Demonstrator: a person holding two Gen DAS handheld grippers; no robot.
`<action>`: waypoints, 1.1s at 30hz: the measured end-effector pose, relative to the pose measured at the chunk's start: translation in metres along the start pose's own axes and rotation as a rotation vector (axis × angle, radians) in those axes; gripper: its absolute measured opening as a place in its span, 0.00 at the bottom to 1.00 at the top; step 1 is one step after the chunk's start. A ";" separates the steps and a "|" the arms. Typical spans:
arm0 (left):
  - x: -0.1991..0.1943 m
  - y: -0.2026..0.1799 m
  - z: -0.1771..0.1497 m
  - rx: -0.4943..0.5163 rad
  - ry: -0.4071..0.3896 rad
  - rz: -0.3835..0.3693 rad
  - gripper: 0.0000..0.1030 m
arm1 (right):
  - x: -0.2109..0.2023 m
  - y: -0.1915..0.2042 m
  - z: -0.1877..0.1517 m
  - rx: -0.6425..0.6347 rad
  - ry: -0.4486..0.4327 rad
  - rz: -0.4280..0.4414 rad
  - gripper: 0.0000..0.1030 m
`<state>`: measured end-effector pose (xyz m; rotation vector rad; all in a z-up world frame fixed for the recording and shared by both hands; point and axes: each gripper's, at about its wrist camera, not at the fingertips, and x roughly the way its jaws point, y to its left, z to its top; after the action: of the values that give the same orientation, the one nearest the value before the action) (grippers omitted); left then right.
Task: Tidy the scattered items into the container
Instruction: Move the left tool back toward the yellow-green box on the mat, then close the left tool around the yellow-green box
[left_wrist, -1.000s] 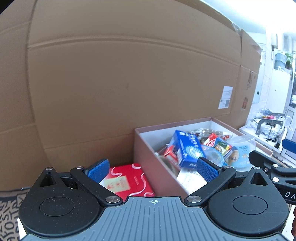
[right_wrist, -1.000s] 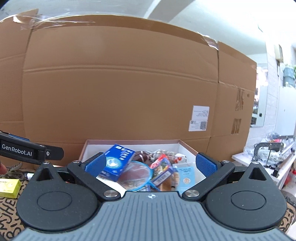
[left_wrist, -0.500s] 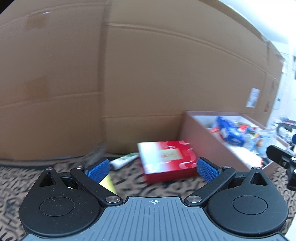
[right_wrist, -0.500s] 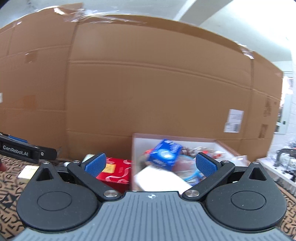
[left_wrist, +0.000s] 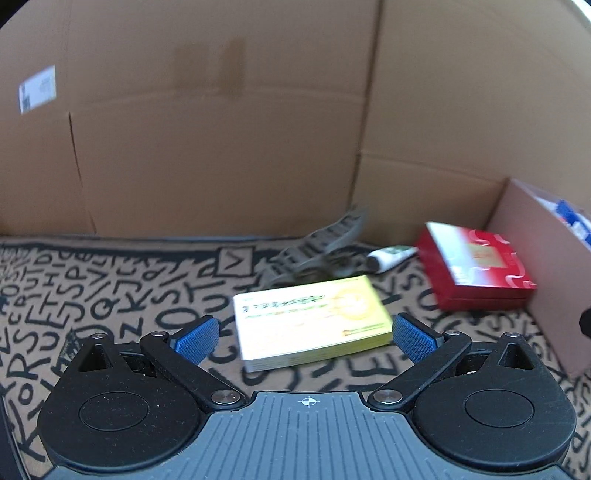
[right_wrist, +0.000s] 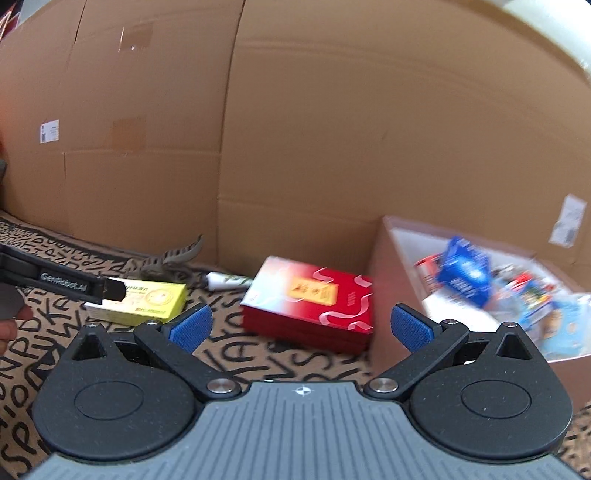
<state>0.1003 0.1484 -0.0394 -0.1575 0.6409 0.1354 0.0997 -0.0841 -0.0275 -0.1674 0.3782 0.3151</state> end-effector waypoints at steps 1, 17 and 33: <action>0.005 0.004 0.002 0.000 0.010 -0.008 1.00 | 0.005 0.003 -0.001 0.003 0.012 0.018 0.99; 0.047 0.026 0.004 0.033 0.092 -0.140 0.91 | 0.102 0.044 0.033 -0.063 0.078 0.197 0.76; 0.052 0.043 0.005 -0.019 0.113 -0.155 0.51 | 0.147 0.066 0.022 0.006 0.235 0.381 0.38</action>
<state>0.1373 0.1951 -0.0713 -0.2339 0.7378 -0.0165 0.2144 0.0220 -0.0710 -0.1257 0.6457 0.6732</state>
